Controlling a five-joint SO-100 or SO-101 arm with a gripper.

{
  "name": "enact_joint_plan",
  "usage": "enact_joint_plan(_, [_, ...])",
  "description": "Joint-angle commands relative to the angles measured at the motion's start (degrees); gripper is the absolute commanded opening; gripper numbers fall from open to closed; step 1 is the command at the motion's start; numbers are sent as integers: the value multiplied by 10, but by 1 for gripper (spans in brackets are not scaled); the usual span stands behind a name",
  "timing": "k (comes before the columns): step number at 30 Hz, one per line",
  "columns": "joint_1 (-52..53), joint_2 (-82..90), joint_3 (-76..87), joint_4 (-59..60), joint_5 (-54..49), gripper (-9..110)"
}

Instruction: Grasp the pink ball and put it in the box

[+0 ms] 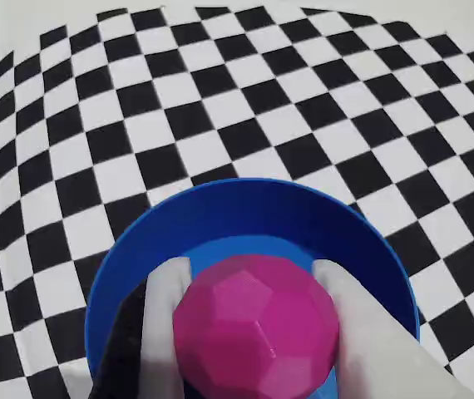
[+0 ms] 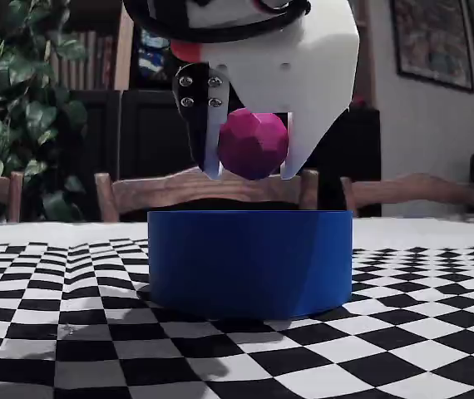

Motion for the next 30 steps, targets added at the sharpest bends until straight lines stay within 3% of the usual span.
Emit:
enact_joint_plan(1, [-1,4,-26,3,-4,0])
enact_joint_plan(30, [0,-50,-79,16,-4,0])
